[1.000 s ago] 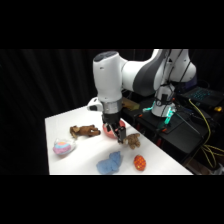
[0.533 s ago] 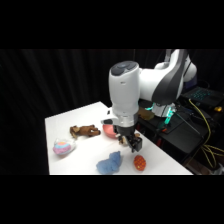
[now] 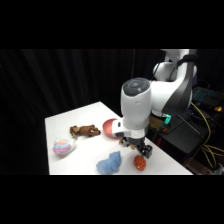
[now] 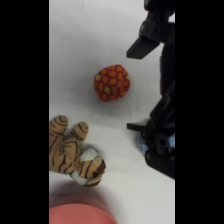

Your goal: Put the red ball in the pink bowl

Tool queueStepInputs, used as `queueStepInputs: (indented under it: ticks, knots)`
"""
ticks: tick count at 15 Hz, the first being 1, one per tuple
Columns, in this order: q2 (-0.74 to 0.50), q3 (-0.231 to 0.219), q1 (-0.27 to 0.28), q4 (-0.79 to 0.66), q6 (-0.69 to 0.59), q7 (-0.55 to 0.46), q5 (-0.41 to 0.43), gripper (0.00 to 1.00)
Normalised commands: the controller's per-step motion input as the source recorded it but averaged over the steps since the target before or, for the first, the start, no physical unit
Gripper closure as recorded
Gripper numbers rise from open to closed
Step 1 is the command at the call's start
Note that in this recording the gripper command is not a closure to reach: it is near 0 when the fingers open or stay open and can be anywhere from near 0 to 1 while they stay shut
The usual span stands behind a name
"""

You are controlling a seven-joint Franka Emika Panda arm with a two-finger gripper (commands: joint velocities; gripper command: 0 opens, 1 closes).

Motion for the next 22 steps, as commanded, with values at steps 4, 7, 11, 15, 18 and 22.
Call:
queueStepInputs:
  ticks: [4, 7, 11, 15, 18, 22]
  knots:
    - [0.27, 0.040, -0.032, 0.15, 0.12, -0.20, 0.119, 0.00]
    - [0.22, 0.075, -0.069, 0.21, 0.03, -0.26, 0.184, 0.00]
    - [0.12, 0.107, -0.094, 0.18, -0.05, -0.26, 0.201, 0.00]
    - [0.03, 0.139, -0.108, 0.08, -0.08, -0.24, 0.224, 0.00]
    - [-0.01, 0.108, -0.088, 0.04, -0.08, -0.20, 0.176, 1.00]
    - [-0.02, 0.073, -0.089, 0.05, -0.08, -0.19, 0.137, 1.00]
